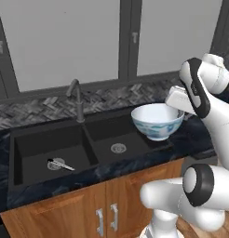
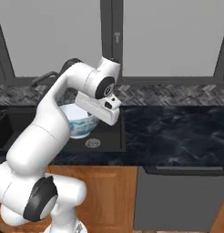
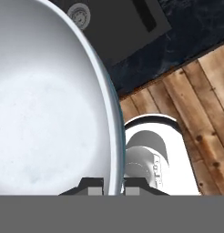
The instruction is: Pick the strainer and bowl and place them in the sink. Then turn on the water.
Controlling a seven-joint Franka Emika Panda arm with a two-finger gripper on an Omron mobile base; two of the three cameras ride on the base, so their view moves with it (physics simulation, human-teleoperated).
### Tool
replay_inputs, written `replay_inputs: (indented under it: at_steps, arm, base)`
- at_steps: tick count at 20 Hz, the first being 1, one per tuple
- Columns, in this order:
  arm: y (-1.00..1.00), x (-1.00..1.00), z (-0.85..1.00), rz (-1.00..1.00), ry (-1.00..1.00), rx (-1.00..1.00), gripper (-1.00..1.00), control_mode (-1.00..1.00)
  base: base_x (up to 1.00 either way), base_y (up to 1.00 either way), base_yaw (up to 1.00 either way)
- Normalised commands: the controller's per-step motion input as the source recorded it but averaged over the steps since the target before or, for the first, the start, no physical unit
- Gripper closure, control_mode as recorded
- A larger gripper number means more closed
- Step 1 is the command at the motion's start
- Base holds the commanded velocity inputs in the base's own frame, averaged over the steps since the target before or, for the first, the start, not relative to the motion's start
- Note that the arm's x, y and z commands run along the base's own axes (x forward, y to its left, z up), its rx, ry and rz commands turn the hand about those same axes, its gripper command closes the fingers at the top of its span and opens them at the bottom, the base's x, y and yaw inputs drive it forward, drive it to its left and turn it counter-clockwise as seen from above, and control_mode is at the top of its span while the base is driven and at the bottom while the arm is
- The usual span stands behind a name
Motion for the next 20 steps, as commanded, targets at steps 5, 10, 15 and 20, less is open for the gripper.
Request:
replay_inputs:
  at_steps: [5, 10, 15, 20]
  arm:
    - [0.00, 0.00, 0.00, 0.00, 0.00, 0.00, 1.00, 1.00]
    - [0.00, 0.00, 0.00, 0.00, 0.00, 0.00, 1.00, 1.00]
    - [0.00, 0.00, 0.00, 0.00, 0.00, 0.00, 1.00, 1.00]
    - [0.00, 0.00, 0.00, 0.00, 0.00, 0.00, 1.00, 1.00]
  base:
    - [0.66, 0.00, 0.44]
    - [0.21, 0.19, 0.34]
    - [0.01, 0.24, 0.18]
    - [0.01, 0.08, 0.00]
